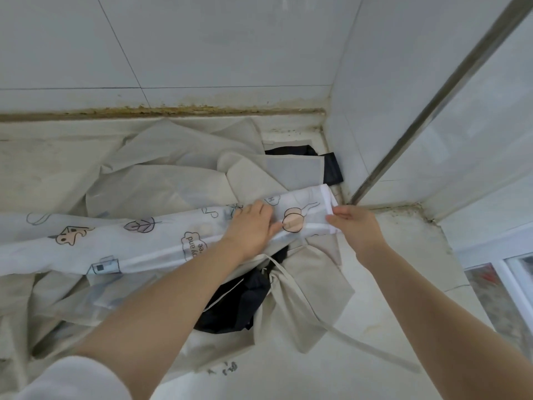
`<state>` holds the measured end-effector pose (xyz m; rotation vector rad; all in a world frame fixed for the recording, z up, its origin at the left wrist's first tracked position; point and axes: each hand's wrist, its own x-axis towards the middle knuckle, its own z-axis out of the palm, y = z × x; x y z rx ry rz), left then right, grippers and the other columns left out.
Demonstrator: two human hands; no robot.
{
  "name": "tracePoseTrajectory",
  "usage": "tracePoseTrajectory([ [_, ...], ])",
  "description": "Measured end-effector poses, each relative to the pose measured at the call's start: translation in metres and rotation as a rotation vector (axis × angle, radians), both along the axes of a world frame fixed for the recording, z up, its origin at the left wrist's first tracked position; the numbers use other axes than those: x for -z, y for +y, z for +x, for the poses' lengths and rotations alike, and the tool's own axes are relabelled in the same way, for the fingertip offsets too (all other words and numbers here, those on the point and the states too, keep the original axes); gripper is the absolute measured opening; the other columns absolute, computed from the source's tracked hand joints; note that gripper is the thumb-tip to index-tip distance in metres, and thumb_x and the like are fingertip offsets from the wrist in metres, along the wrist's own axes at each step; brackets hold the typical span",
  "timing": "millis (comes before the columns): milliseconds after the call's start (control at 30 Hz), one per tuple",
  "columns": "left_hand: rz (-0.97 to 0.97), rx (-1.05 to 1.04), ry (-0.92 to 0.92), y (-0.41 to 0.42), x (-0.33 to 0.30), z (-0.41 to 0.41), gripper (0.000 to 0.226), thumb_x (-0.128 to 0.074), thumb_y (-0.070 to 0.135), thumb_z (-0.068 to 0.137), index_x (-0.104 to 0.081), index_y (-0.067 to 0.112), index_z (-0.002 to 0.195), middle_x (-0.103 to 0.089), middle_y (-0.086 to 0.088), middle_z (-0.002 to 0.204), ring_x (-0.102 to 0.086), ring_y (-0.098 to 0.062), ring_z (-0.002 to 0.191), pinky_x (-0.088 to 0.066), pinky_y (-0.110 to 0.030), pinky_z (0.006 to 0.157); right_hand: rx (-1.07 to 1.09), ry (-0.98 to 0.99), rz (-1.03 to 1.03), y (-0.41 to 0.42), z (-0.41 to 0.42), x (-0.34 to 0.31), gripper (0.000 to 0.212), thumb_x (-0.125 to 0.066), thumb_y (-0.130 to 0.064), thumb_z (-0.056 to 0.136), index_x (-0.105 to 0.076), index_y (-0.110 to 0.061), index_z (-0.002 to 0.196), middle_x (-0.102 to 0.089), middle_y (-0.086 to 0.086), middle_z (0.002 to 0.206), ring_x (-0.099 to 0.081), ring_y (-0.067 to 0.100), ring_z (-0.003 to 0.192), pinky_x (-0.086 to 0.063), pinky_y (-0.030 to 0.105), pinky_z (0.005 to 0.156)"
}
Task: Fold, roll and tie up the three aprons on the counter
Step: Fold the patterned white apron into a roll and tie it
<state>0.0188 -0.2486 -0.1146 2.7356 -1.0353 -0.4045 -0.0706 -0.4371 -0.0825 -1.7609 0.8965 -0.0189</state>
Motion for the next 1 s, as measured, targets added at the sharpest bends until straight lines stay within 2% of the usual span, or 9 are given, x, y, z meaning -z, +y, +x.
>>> tracePoseTrajectory([
  [233,0.049,0.12,-0.059,0.014,0.009,-0.003,0.092,-0.009,0.079,0.063,-0.043,0.014,0.119,-0.041,-0.002,0.121,-0.039,-0.022,0.113,-0.023,-0.033,0.088,-0.244,0.041,0.014,-0.018,0.002,-0.019,0.021,-0.062,-0.002,0.087,-0.064,-0.005,0.107,-0.06,-0.001,0.079,-0.054,0.009,0.069,-0.039,0.002,0.051],
  [300,0.082,0.149,-0.048,0.018,0.008,0.0,0.088,-0.024,0.081,0.068,-0.04,0.015,0.125,-0.039,-0.002,0.123,-0.037,-0.021,0.117,-0.023,-0.032,0.091,-0.256,0.047,-0.034,-0.02,0.007,-0.02,0.023,-0.06,-0.003,0.089,-0.063,-0.003,0.111,-0.057,-0.004,0.076,-0.05,0.005,0.064,-0.037,0.005,0.05],
  [367,0.114,0.167,-0.033,0.02,0.006,0.0,0.081,-0.039,0.075,0.076,-0.035,0.017,0.132,-0.037,-0.002,0.127,-0.034,-0.02,0.12,-0.022,-0.032,0.096,-0.272,0.054,-0.078,-0.018,0.009,-0.019,0.023,-0.057,-0.002,0.09,-0.063,-0.004,0.113,-0.057,-0.005,0.076,-0.05,0.005,0.065,-0.038,0.012,0.057],
  [500,0.105,0.174,-0.011,0.021,-0.001,-0.003,0.096,-0.007,0.079,0.06,-0.035,0.023,0.133,-0.036,0.001,0.127,-0.034,-0.019,0.12,-0.022,-0.033,0.096,-0.33,0.116,-0.341,-0.011,0.013,-0.006,0.026,-0.05,-0.003,0.09,-0.062,-0.005,0.113,-0.065,0.011,0.102,-0.059,0.024,0.094,-0.047,0.031,0.083],
  [633,-0.092,-0.055,0.157,0.008,0.0,0.001,0.047,-0.027,0.058,0.091,-0.049,0.027,0.118,-0.037,0.0,0.116,-0.04,-0.02,0.116,-0.023,-0.033,0.093,-0.388,0.192,-0.689,0.003,0.019,-0.001,0.039,-0.052,-0.013,0.09,-0.044,-0.002,0.126,-0.05,0.017,0.127,-0.049,0.033,0.115,-0.042,0.038,0.089],
  [700,-0.066,-0.08,0.09,0.001,0.0,0.001,0.028,-0.042,0.042,0.096,-0.051,0.024,0.115,-0.038,-0.002,0.118,-0.045,-0.023,0.112,-0.025,-0.033,0.089,-0.511,0.158,-0.865,0.015,0.022,0.001,0.051,-0.053,-0.019,0.092,-0.031,-0.007,0.137,-0.033,0.014,0.141,-0.041,0.031,0.125,-0.039,0.037,0.095],
  [833,0.088,0.007,-0.012,-0.004,-0.005,0.008,0.053,-0.047,0.052,0.091,-0.036,0.024,0.134,-0.036,-0.008,0.127,-0.051,-0.03,0.108,-0.04,-0.037,0.089,-0.734,0.199,-1.159,0.021,0.034,0.01,0.058,-0.048,-0.017,0.095,-0.02,-0.016,0.146,0.007,0.008,0.158,0.0,0.029,0.145,-0.009,0.038,0.117],
  [933,0.142,0.055,-0.023,-0.007,-0.01,0.011,0.067,-0.045,0.057,0.089,-0.023,0.027,0.145,-0.034,-0.009,0.13,-0.052,-0.033,0.108,-0.042,-0.038,0.087,-0.918,0.263,-1.108,0.017,0.044,0.008,0.07,-0.046,-0.014,0.092,-0.009,-0.022,0.151,0.008,0.002,0.159,0.012,0.025,0.145,0.004,0.041,0.118],
  [1000,0.169,0.068,-0.043,-0.007,-0.009,0.01,0.071,-0.043,0.06,0.089,-0.018,0.028,0.147,-0.033,-0.01,0.132,-0.052,-0.033,0.108,-0.042,-0.037,0.088,-1.027,0.315,-1.079,0.019,0.053,0.005,0.071,-0.046,-0.015,0.091,-0.009,-0.025,0.151,-0.004,0.002,0.159,0.005,0.025,0.146,0.005,0.044,0.117],
])
